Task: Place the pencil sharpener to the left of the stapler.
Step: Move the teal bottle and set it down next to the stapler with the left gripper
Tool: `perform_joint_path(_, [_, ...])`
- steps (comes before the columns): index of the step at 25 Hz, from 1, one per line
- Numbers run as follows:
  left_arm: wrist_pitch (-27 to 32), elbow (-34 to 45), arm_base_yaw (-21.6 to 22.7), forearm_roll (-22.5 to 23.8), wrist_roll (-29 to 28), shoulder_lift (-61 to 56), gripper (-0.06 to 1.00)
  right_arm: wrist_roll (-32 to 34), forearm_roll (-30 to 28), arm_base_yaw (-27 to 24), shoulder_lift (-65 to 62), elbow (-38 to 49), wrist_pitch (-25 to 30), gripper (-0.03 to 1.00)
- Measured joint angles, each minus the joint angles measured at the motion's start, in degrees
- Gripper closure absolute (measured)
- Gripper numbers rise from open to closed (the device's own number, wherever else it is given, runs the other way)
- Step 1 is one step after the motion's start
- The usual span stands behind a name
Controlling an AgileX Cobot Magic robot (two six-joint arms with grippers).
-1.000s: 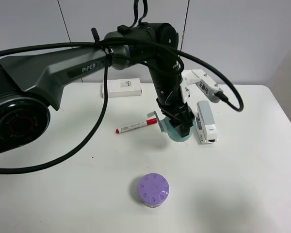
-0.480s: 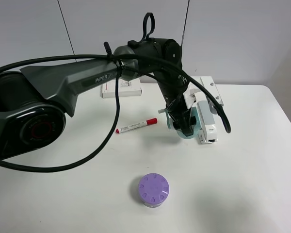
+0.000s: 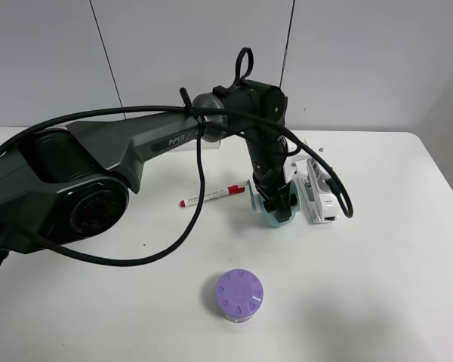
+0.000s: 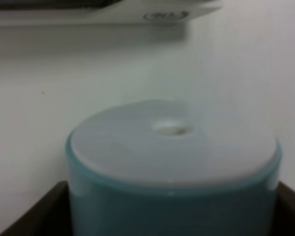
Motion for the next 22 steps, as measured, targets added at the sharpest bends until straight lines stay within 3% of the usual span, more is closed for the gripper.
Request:
perform_joint_path(6, [-0.05,-0.07,0.0,2.65,-1.91,0.05,0.27,0.0,0.0,0.0,0.0,0.0,0.0,-0.02])
perform_joint_path(22, [-2.8,-0.07,0.0,0.45,-2.16,0.88,0.27,0.0,0.0,0.0,0.0,0.0,0.0,-0.02])
